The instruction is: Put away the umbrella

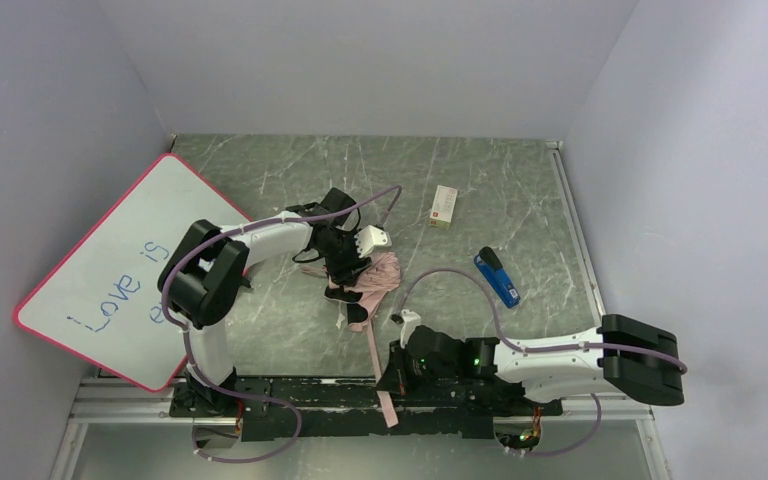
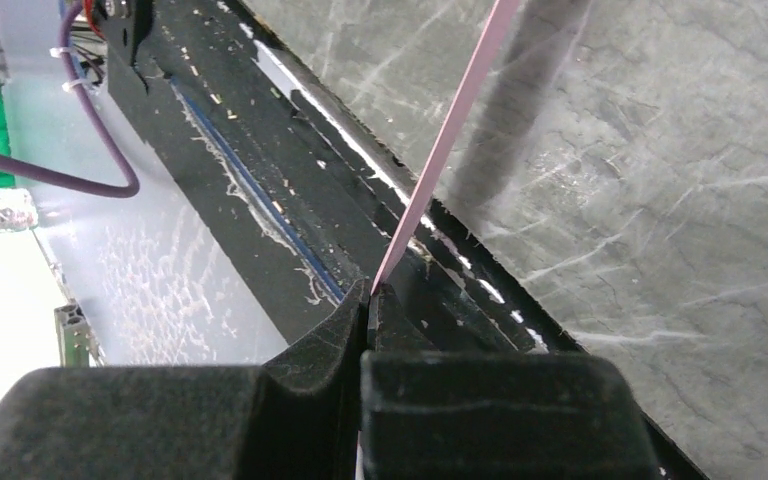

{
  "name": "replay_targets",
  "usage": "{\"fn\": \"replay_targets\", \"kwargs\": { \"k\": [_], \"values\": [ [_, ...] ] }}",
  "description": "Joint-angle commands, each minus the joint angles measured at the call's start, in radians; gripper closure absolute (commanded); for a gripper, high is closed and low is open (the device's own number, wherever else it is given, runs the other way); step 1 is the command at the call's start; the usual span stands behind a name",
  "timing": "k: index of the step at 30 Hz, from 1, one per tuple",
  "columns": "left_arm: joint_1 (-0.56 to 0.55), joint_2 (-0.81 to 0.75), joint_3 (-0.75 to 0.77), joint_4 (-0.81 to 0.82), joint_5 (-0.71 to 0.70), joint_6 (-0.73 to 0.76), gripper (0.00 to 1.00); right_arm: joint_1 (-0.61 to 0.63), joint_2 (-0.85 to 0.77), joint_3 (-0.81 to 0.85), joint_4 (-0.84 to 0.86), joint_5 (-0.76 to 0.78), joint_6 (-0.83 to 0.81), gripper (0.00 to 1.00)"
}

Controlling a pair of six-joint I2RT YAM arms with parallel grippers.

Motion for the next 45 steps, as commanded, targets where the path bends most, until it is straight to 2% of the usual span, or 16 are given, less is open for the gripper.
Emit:
{"fn": "replay_targets", "kwargs": {
  "k": [1,7,12,21,34,45],
  "values": [
    [0.062,0.081,-0.035,0.071,-0.315,0.056,0.95,0.043,0.022,-0.012,-0.065,-0.156,0.046,1.0],
    [0.062,0.084,-0.034,0.071,-0.313,0.055,0.95,0.043,-0.027,0.019,-0.219,-0.065,0.024,1.0],
    [0.061,0.092,-0.03,0.067,-0.314,0.058,0.95,0.043,-0.055,0.028,-0.27,-0.043,0.004,0.97],
    [0.049,0.079,-0.042,0.078,-0.317,0.066,0.95,0.043,-0.053,0.14,-0.475,0.109,-0.039,0.77],
    [0.03,0.063,-0.063,0.116,-0.328,0.058,0.95,0.042,-0.153,0.274,-0.751,0.422,-0.004,0.59],
    [0.015,0.063,-0.064,0.163,-0.309,0.012,0.95,0.043,-0.213,0.304,-0.744,0.491,0.007,0.55]
  ]
}}
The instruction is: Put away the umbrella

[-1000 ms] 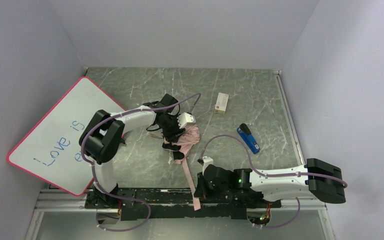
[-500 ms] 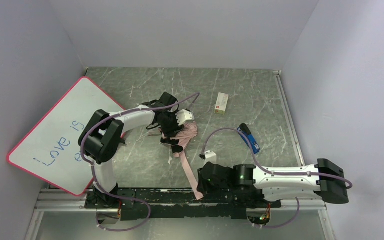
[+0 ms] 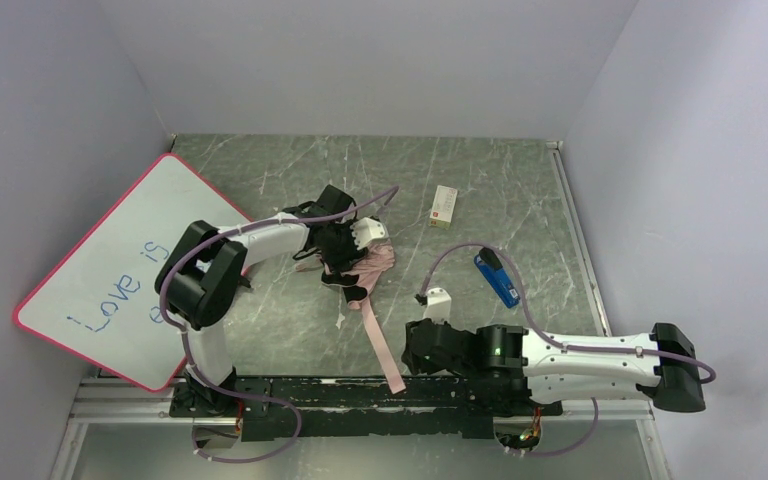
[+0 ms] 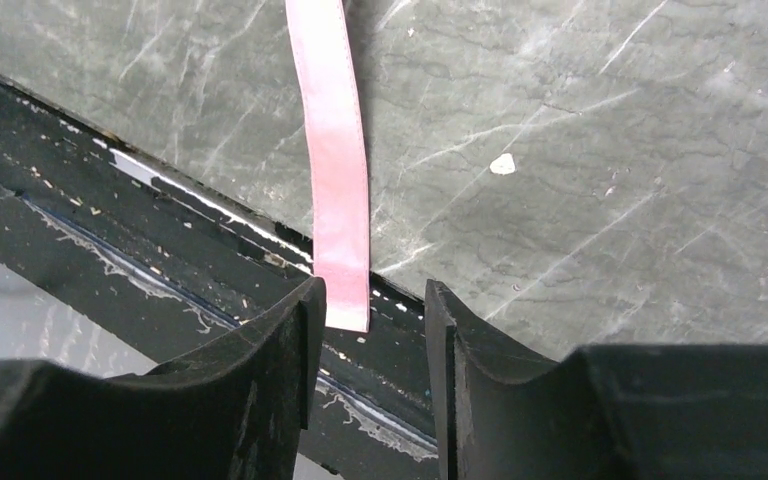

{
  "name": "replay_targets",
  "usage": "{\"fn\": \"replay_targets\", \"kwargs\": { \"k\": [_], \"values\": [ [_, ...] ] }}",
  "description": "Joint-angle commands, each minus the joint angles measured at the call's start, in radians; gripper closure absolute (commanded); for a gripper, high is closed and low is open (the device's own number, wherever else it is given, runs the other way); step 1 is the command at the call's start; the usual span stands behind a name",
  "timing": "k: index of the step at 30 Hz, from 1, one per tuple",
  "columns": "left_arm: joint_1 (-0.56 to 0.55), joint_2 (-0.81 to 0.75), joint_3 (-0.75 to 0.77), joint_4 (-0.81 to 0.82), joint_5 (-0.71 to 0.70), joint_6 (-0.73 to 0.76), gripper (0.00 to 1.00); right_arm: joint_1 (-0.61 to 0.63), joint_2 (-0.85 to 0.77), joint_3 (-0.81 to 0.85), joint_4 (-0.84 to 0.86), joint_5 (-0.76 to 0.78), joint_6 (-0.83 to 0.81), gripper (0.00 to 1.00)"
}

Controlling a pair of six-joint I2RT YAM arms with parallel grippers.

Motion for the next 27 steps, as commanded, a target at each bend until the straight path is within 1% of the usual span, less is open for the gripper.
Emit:
{"fn": "replay_targets", "kwargs": {
  "k": [1,3,6,11,15,18,21,27],
  "values": [
    [0.0,0.089,-0.029,0.023,-0.152,0.019,0.95,0.003,-0.01,0.045,-0.002,0.042,-0.002,0.55],
    [-0.011,0.11,-0.021,0.014,-0.174,0.023,0.95,0.002,0.012,0.068,0.004,0.04,-0.049,0.54],
    [-0.023,0.12,-0.039,0.026,-0.201,0.025,0.95,0.003,0.071,0.129,-0.032,0.063,-0.101,0.53],
    [-0.025,0.106,-0.066,0.046,-0.227,0.03,0.95,0.0,0.145,0.199,-0.081,0.122,-0.135,0.52],
    [-0.025,0.106,-0.06,0.049,-0.221,0.038,0.95,-0.002,0.142,0.2,-0.051,0.112,-0.157,0.51],
    [-0.027,0.113,-0.048,0.046,-0.221,0.029,0.95,-0.006,0.13,0.188,-0.059,0.125,-0.127,0.51],
    [-0.036,0.102,-0.066,0.061,-0.22,0.029,0.95,-0.008,0.113,0.166,-0.057,0.125,-0.102,0.51],
    [-0.075,0.056,-0.11,0.095,-0.223,-0.007,0.95,-0.009,0.094,0.106,0.027,0.113,-0.091,0.51]
  ]
}}
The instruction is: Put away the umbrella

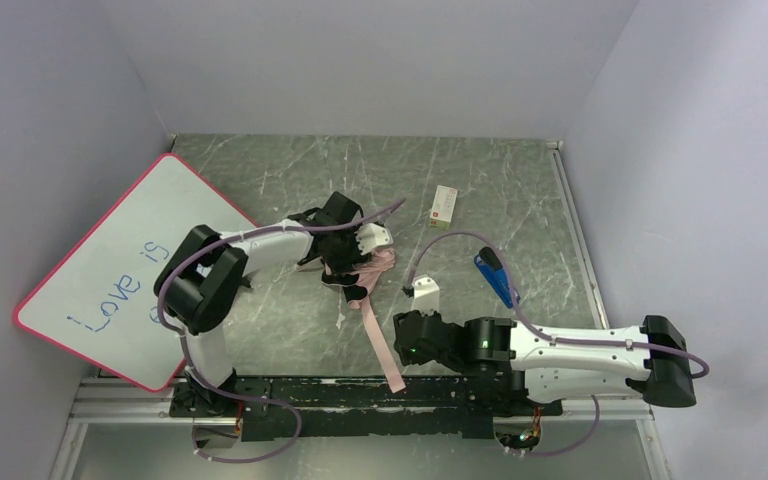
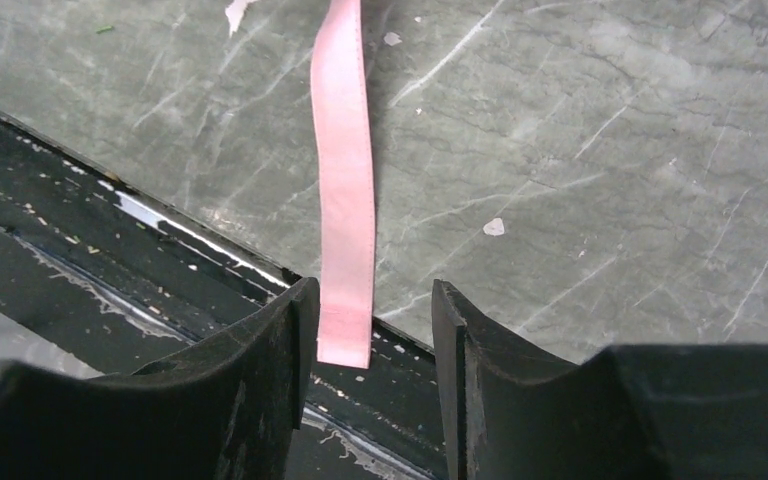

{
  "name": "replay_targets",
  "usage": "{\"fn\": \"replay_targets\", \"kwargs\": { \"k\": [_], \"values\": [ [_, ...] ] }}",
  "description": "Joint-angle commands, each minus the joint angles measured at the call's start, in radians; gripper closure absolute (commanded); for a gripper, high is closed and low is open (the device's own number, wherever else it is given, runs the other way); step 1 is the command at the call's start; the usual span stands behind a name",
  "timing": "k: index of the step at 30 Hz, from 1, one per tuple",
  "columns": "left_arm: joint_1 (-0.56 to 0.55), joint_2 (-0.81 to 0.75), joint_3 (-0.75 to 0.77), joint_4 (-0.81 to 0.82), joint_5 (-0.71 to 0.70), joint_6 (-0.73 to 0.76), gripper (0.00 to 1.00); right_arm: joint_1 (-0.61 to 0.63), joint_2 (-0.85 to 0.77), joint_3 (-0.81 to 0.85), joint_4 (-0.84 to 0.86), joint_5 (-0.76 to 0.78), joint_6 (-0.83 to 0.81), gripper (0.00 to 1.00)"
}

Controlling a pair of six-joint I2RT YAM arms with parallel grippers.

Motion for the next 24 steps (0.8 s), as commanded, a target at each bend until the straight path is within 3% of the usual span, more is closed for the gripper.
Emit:
{"fn": "replay_targets", "kwargs": {
  "k": [1,9,16,24],
  "values": [
    [-0.019,0.065,-0.096,0.074,-0.121,-0.018,0.95,-0.002,-0.019,-0.035,0.059,0.028,0.018,0.51],
    [-0.045,0.067,-0.127,0.08,-0.177,-0.001,0.95,-0.003,-0.096,-0.111,0.153,0.058,-0.005,0.51],
    [-0.061,0.082,-0.117,0.077,-0.178,-0.006,0.95,-0.003,-0.214,-0.209,0.216,-0.053,-0.052,0.53],
    [-0.076,0.076,-0.118,0.073,-0.2,0.004,0.95,-0.003,-0.176,-0.249,0.281,-0.173,-0.097,0.61]
  ]
}}
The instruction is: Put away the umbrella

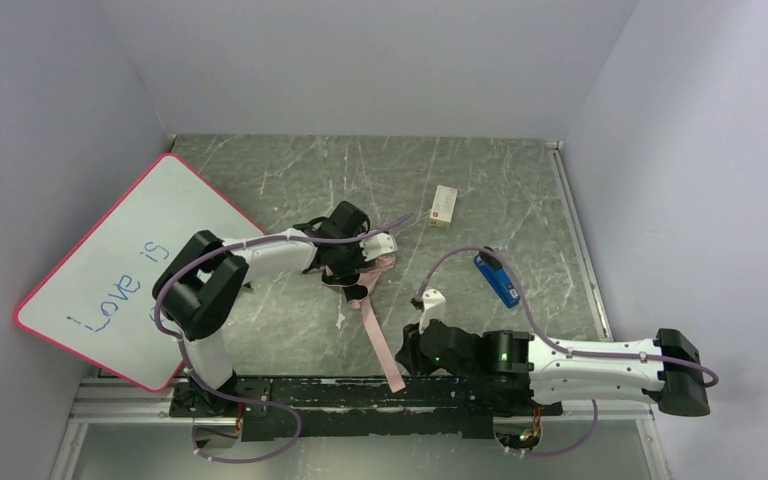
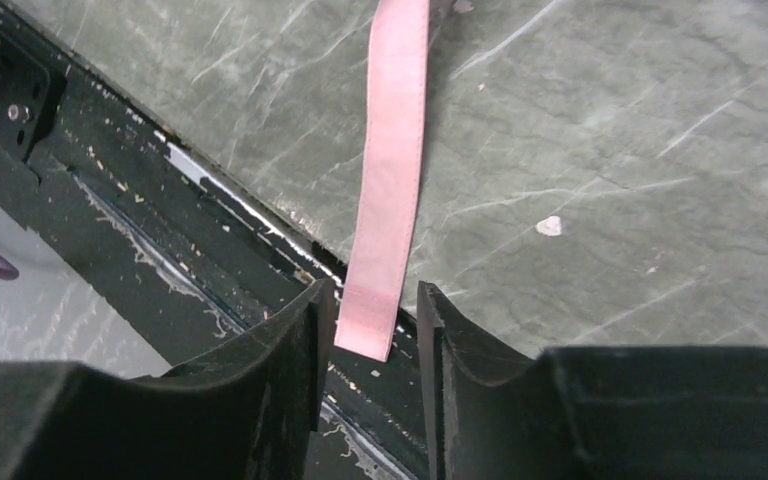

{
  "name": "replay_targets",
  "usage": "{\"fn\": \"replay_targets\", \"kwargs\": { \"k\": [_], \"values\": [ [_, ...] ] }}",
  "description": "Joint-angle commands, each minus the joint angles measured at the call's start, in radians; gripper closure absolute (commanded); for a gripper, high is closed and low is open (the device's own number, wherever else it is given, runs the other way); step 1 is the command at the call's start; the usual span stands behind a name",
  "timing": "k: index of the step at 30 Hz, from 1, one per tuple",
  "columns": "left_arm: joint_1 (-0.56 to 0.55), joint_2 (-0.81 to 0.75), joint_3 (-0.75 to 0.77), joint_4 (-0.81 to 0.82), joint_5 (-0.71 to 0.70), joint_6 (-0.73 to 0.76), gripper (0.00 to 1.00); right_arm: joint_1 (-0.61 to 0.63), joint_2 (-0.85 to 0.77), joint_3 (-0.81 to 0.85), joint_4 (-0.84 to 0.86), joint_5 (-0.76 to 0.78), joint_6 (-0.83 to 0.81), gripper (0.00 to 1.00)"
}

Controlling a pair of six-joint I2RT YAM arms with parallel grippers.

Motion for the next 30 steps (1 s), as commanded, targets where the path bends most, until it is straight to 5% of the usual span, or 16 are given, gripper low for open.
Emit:
{"fn": "replay_targets", "kwargs": {
  "k": [1,8,17,24,30],
  "values": [
    [-0.006,0.104,-0.053,-0.007,-0.051,0.018,0.95,-0.003,0.043,-0.016,0.077,-0.097,-0.047,0.64],
    [-0.008,0.107,-0.051,-0.011,-0.06,0.023,0.95,-0.002,0.163,-0.022,0.128,-0.209,-0.071,0.84],
    [-0.013,0.101,-0.056,-0.007,-0.072,0.032,0.95,-0.002,0.195,-0.025,0.106,-0.146,-0.022,0.9],
    [-0.037,0.095,-0.078,0.013,-0.103,0.056,0.95,-0.072,0.062,0.033,-0.032,0.113,0.021,0.67],
    [-0.052,0.085,-0.089,0.035,-0.107,0.065,0.95,-0.435,-0.008,0.062,-0.02,-0.03,-0.068,0.55]
  ]
}}
